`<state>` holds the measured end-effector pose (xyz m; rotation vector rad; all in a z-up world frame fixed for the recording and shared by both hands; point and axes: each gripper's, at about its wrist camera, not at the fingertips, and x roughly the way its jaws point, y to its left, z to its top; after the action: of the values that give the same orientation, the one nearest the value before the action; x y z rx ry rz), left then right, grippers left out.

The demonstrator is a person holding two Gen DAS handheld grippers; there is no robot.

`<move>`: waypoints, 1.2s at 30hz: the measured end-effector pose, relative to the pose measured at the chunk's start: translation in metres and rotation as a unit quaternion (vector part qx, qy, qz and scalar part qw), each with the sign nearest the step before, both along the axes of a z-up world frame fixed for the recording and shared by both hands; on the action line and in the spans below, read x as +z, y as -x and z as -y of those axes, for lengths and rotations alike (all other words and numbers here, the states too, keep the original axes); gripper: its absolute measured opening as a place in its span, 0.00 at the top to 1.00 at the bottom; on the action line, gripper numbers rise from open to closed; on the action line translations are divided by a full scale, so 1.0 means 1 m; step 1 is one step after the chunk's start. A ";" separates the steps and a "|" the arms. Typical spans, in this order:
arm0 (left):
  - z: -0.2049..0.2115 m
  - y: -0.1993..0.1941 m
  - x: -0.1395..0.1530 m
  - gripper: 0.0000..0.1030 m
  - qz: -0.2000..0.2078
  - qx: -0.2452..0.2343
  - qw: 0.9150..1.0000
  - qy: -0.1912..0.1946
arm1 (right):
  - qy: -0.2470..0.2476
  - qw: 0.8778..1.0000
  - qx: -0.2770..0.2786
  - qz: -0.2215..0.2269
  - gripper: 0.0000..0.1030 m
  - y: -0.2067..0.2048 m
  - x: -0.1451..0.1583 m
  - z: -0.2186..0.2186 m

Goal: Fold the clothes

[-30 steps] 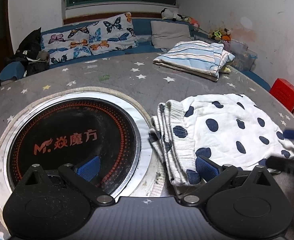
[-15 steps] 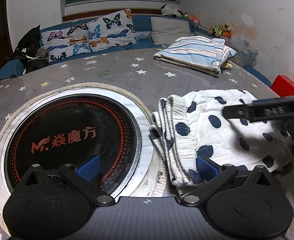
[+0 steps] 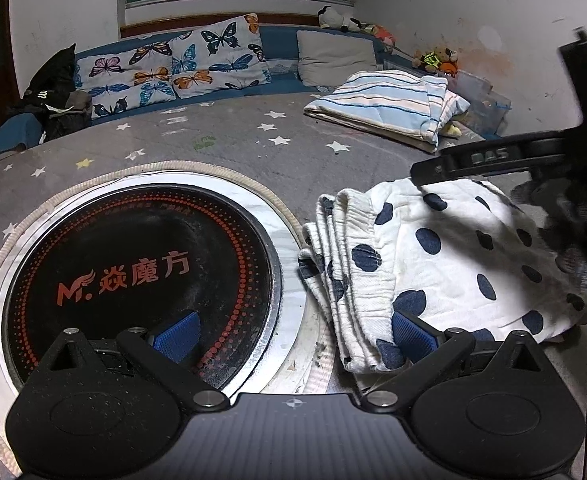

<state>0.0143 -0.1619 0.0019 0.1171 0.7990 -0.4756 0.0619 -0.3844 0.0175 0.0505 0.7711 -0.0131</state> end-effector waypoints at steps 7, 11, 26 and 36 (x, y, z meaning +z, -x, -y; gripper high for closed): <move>0.000 -0.003 -0.003 0.00 -0.006 0.000 1.000 0.005 | 0.031 0.998 0.055 -0.008 0.00 0.017 0.003 -0.028; 0.000 -0.003 -0.002 0.00 -0.006 -0.002 1.000 0.002 | 0.028 0.998 0.053 -0.017 0.00 0.003 -0.014 -0.033; 0.001 -0.004 -0.002 0.00 -0.007 0.001 1.000 0.002 | 0.038 0.996 0.076 0.011 0.00 0.097 0.005 -0.022; 0.001 -0.002 -0.002 0.00 -0.006 0.004 1.000 0.000 | 0.097 0.994 0.057 0.017 0.00 0.151 -0.013 -0.027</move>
<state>0.0168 -0.1630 0.0003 0.1106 0.8111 -0.4687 -0.0891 -0.3577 0.0049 -0.1765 0.7341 0.0206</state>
